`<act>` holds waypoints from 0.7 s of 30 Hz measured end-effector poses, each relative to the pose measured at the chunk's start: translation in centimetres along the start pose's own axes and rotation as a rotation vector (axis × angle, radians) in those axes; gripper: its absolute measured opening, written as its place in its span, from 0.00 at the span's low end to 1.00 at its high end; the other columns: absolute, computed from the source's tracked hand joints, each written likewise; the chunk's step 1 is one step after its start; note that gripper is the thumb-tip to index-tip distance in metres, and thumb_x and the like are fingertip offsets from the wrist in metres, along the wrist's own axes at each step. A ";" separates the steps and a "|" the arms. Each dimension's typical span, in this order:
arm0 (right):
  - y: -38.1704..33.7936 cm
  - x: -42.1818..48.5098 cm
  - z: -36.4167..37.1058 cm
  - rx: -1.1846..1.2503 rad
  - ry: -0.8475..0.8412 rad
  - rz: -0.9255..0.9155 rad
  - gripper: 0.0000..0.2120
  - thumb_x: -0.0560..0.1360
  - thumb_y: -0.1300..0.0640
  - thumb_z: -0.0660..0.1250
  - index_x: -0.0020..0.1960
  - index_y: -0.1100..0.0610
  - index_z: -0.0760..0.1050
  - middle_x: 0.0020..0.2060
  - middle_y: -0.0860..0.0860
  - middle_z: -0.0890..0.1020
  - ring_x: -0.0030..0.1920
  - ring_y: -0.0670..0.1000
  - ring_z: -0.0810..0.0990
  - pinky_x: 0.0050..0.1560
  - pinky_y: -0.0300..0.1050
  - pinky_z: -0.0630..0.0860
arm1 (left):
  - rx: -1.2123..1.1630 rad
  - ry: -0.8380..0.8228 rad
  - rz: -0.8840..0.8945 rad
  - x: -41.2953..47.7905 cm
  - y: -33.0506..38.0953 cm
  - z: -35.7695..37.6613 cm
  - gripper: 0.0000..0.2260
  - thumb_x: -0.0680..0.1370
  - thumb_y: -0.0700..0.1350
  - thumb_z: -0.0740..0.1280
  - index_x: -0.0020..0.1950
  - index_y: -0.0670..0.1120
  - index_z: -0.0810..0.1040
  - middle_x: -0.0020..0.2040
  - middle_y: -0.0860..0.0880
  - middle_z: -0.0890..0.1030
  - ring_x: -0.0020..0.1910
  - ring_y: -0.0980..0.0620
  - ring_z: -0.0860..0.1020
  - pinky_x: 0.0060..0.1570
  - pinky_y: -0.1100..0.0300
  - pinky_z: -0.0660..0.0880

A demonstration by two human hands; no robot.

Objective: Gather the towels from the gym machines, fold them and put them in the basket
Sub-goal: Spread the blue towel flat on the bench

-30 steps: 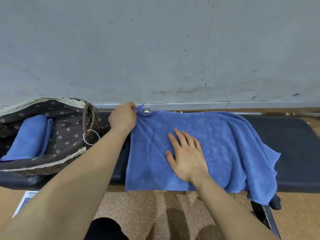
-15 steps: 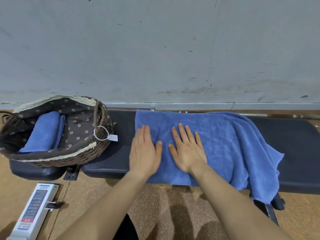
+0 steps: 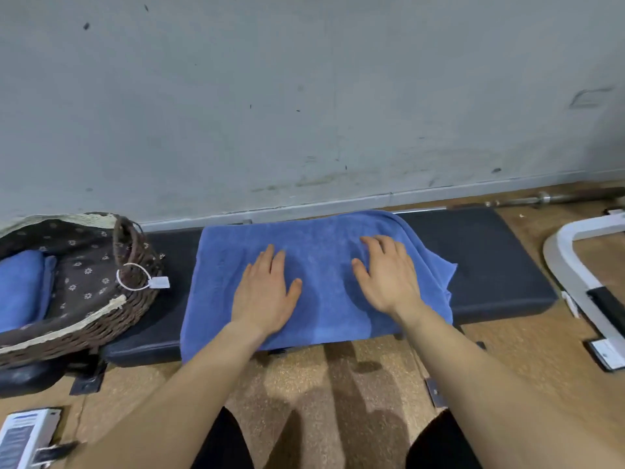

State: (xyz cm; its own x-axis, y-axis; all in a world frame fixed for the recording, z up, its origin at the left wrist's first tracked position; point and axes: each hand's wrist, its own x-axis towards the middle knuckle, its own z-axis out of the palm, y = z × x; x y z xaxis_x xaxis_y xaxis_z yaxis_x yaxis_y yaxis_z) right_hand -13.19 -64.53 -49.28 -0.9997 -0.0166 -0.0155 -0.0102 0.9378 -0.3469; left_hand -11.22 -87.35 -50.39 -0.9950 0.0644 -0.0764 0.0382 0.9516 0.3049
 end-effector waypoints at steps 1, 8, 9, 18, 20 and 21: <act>1.9 -0.1 -0.9 0.000 0.035 0.054 0.25 0.80 0.46 0.57 0.74 0.56 0.67 0.70 0.56 0.71 0.68 0.62 0.68 0.67 0.57 0.67 | -0.021 -0.017 0.045 0.5 2.4 0.5 0.30 0.82 0.57 0.57 0.80 0.45 0.55 0.81 0.45 0.52 0.79 0.46 0.54 0.78 0.51 0.51; 12.7 0.2 -4.2 0.093 0.030 0.363 0.20 0.78 0.58 0.60 0.70 0.51 0.72 0.66 0.54 0.73 0.66 0.60 0.70 0.63 0.56 0.72 | -0.222 -0.123 0.207 4.5 16.0 5.4 0.23 0.85 0.47 0.54 0.80 0.45 0.57 0.81 0.48 0.54 0.79 0.51 0.53 0.77 0.55 0.53; 13.5 0.5 -4.1 0.096 0.015 0.360 0.19 0.78 0.57 0.62 0.69 0.51 0.73 0.65 0.54 0.74 0.64 0.60 0.71 0.61 0.55 0.73 | -0.241 -0.129 0.216 5.1 16.9 6.0 0.23 0.85 0.46 0.53 0.80 0.45 0.56 0.81 0.49 0.53 0.80 0.52 0.53 0.77 0.57 0.52; 17.4 5.9 -5.3 -0.037 0.028 0.339 0.06 0.82 0.51 0.59 0.54 0.54 0.70 0.47 0.52 0.77 0.48 0.59 0.78 0.42 0.50 0.71 | -0.360 -0.015 0.278 6.5 16.7 9.6 0.32 0.81 0.58 0.58 0.81 0.49 0.52 0.82 0.53 0.51 0.79 0.55 0.53 0.77 0.57 0.55; 18.4 8.2 -6.6 -0.047 0.061 0.339 0.05 0.81 0.53 0.61 0.54 0.55 0.71 0.49 0.55 0.79 0.50 0.61 0.79 0.44 0.50 0.71 | -0.251 0.000 0.329 6.7 16.8 9.6 0.33 0.80 0.62 0.53 0.81 0.50 0.52 0.82 0.50 0.50 0.79 0.51 0.54 0.77 0.55 0.55; 18.7 9.5 -7.2 -0.027 0.061 0.328 0.03 0.80 0.55 0.63 0.52 0.55 0.71 0.49 0.56 0.80 0.50 0.62 0.79 0.45 0.49 0.71 | -0.197 0.008 0.357 6.7 16.9 9.6 0.33 0.79 0.64 0.51 0.81 0.52 0.52 0.82 0.49 0.50 0.80 0.50 0.53 0.77 0.54 0.55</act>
State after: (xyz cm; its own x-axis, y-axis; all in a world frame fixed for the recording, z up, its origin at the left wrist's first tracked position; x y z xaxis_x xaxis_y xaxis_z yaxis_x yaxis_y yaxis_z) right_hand -22.98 -44.69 -49.14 -0.9492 0.3078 -0.0660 0.3128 0.8985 -0.3080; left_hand -16.35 -67.92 -54.88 -0.9230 0.3776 0.0745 0.3641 0.7940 0.4868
